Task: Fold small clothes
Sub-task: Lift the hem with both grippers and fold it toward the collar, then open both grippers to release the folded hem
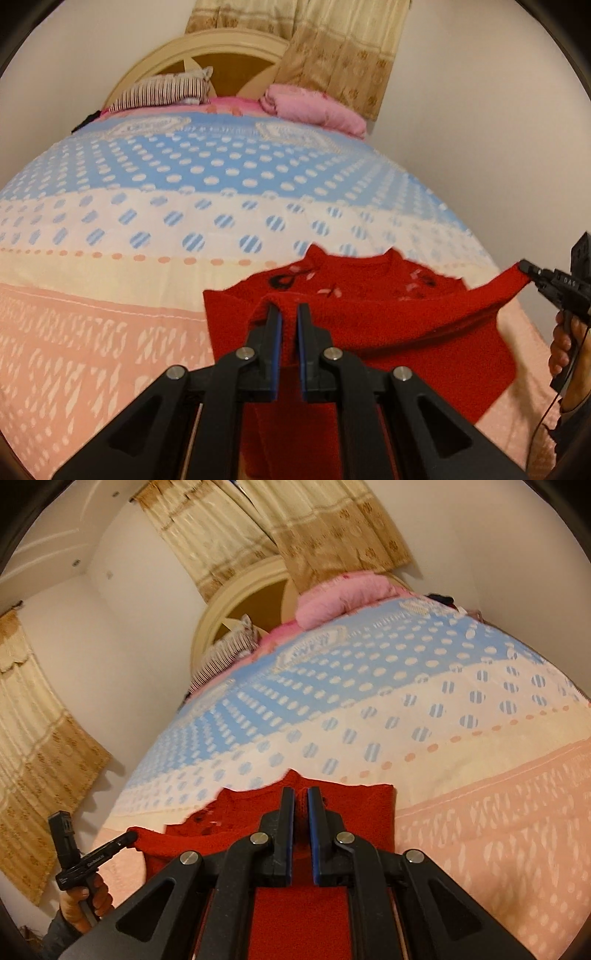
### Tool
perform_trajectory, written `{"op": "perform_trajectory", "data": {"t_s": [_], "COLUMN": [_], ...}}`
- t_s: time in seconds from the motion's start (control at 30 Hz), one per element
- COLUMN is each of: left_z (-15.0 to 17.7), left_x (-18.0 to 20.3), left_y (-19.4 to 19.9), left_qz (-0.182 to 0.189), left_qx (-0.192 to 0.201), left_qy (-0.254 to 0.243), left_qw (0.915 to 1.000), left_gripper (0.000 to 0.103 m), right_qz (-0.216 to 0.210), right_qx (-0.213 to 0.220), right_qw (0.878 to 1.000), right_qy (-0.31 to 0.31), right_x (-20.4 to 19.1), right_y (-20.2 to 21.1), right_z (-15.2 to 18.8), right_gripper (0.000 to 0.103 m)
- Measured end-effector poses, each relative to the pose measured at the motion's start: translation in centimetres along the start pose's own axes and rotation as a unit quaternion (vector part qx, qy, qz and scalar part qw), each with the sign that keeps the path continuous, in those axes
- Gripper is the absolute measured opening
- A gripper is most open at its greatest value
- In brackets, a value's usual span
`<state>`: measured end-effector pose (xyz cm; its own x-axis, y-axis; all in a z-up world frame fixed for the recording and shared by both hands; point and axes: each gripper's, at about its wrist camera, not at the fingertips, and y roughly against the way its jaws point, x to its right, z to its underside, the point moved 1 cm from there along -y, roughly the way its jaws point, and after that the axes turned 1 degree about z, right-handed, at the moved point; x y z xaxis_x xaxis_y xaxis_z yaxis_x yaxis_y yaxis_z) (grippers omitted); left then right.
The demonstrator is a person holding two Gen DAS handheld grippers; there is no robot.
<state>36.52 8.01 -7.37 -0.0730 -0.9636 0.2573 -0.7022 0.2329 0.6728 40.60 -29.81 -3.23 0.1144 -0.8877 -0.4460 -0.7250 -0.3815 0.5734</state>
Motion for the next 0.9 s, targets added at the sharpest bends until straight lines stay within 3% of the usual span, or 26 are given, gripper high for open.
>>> {"op": "perform_trajectory", "data": {"t_s": [0.17, 0.2, 0.23, 0.27, 0.33, 0.4, 0.47, 0.5, 0.53, 0.6, 0.67, 0.7, 0.83, 0.9], "left_z": [0.9, 1.2, 1.5, 1.9, 2.7, 3.6, 4.6, 4.9, 4.9, 4.4, 3.7, 3.5, 3.7, 4.4], "left_x": [-1.3, -1.8, -2.1, -2.3, -2.3, -2.1, -1.8, -1.5, -1.4, -1.4, -1.9, -2.2, -3.6, -3.4], "left_y": [-2.7, -2.6, -2.1, -1.4, -0.1, 1.0, 1.7, 1.3, 0.7, -0.5, -1.2, -1.5, -1.4, -0.6], "left_qz": [-0.050, -0.062, -0.064, -0.064, -0.069, -0.080, -0.076, -0.079, -0.090, -0.101, -0.123, -0.132, -0.122, -0.117], "left_qx": [-0.014, -0.015, -0.013, -0.007, 0.004, 0.009, 0.010, -0.003, -0.012, -0.011, -0.004, -0.002, -0.009, -0.006], "left_qy": [0.012, 0.021, 0.028, 0.031, 0.019, -0.006, -0.026, -0.037, -0.047, -0.049, -0.036, -0.024, 0.021, 0.016], "left_qw": [0.9986, 0.9977, 0.9975, 0.9974, 0.9974, 0.9968, 0.9967, 0.9962, 0.9948, 0.9936, 0.9917, 0.9909, 0.9922, 0.9930], "left_gripper": [0.016, 0.026, 0.035, 0.041, 0.063, 0.063, 0.072, 0.079, 0.079, 0.079, 0.079, 0.079, 0.079, 0.079], "right_qz": [0.014, 0.036, 0.047, 0.052, 0.046, 0.046, 0.035, 0.029, 0.032, 0.045, 0.067, 0.071, 0.098, 0.076], "right_qx": [-0.035, -0.039, -0.039, -0.036, -0.044, -0.071, -0.104, -0.137, -0.174, -0.208, -0.208, -0.191, -0.126, -0.125], "right_qw": [0.999, 0.999, 0.998, 0.998, 0.998, 0.995, 0.991, 0.985, 0.975, 0.962, 0.960, 0.964, 0.981, 0.985], "right_qy": [-0.010, -0.008, -0.010, -0.012, 0.005, 0.045, 0.083, 0.105, 0.133, 0.168, 0.178, 0.170, 0.112, 0.095], "right_x": [1.7, 2.0, 2.2, 2.3, 1.4, -0.4, -2.2, -3.3, -4.5, -5.9, -6.4, -6.4, -4.9, -4.5], "right_y": [-5.3, -6.0, -6.2, -6.1, -5.5, -5.1, -5.2, -5.9, -7.1, -9.3, -11.3, -12.2, -12.8, -11.9], "right_z": [0.6, 0.9, 1.1, 1.4, 2.4, 3.7, 5.1, 6.0, 6.9, 8.0, 7.8, 6.9, 3.7, 3.6], "right_gripper": [0.008, 0.011, 0.024, 0.051, 0.069, 0.069, 0.069, 0.069, 0.069, 0.069, 0.069, 0.069, 0.069, 0.069]}}
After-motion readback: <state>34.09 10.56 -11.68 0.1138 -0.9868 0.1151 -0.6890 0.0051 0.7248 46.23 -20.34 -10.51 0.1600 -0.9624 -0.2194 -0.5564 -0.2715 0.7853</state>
